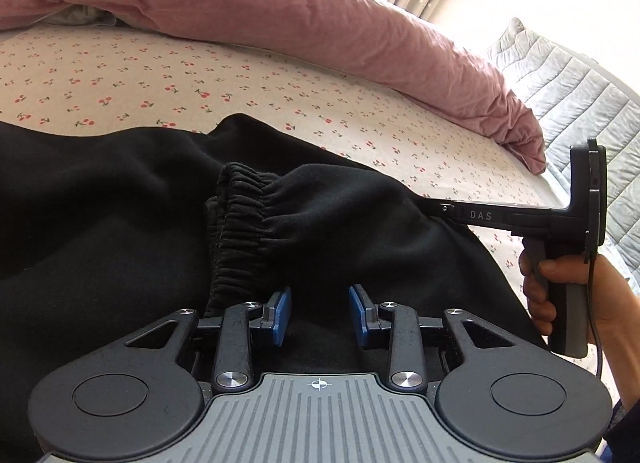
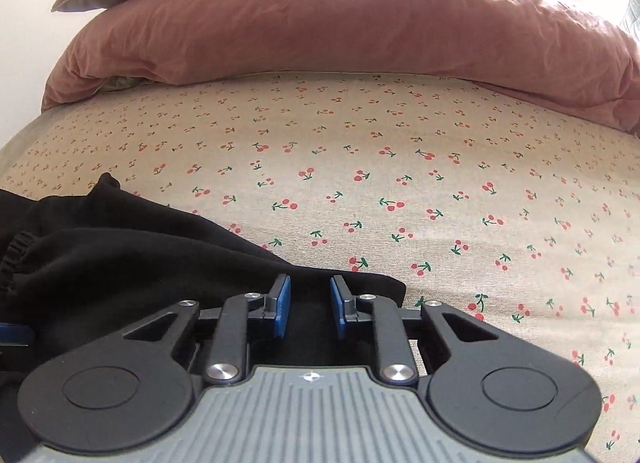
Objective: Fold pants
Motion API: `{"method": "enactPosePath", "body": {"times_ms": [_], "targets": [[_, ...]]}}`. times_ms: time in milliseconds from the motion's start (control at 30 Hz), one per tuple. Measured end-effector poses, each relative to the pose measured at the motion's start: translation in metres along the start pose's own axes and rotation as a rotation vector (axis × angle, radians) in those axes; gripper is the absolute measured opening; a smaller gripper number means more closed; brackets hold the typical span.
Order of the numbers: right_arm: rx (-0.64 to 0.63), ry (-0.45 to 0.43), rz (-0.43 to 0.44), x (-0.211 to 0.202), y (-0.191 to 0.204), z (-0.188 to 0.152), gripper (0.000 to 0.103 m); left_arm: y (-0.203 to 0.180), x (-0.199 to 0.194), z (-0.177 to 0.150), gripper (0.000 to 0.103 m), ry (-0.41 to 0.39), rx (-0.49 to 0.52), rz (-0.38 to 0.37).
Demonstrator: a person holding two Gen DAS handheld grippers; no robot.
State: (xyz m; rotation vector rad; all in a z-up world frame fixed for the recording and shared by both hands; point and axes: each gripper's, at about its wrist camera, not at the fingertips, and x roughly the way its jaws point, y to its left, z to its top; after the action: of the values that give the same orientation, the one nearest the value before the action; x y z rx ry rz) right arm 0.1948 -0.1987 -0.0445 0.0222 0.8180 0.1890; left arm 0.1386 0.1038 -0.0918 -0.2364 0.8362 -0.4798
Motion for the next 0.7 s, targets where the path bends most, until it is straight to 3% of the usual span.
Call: {"method": "enactPosePath", "body": {"times_ms": [100,200,300,367,533,700], "targets": [[-0.014,-0.033,-0.029,-0.011,0.003,0.001,0.015,0.001,-0.013,0.004,0.032,-0.051,-0.037,-0.017],[-0.021,-0.07,0.037,-0.036,0.017,0.005,0.017,0.006,-0.031,0.005,0.031,-0.124,-0.057,-0.048],[-0.076,-0.081,0.063,-0.058,0.046,-0.001,0.023,0.015,-0.028,0.008,0.031,-0.094,-0.073,-0.012],[-0.129,-0.052,0.066,-0.064,0.067,-0.014,0.032,0.022,-0.02,0.006,0.031,-0.073,-0.086,-0.03],[-0.215,0.071,0.043,-0.056,0.099,-0.05,0.033,0.034,-0.02,0.007,0.031,-0.071,-0.18,-0.085],[-0.237,0.068,-0.002,-0.073,0.111,-0.077,0.035,0.045,-0.037,0.005,0.032,-0.081,-0.206,-0.104]]}}
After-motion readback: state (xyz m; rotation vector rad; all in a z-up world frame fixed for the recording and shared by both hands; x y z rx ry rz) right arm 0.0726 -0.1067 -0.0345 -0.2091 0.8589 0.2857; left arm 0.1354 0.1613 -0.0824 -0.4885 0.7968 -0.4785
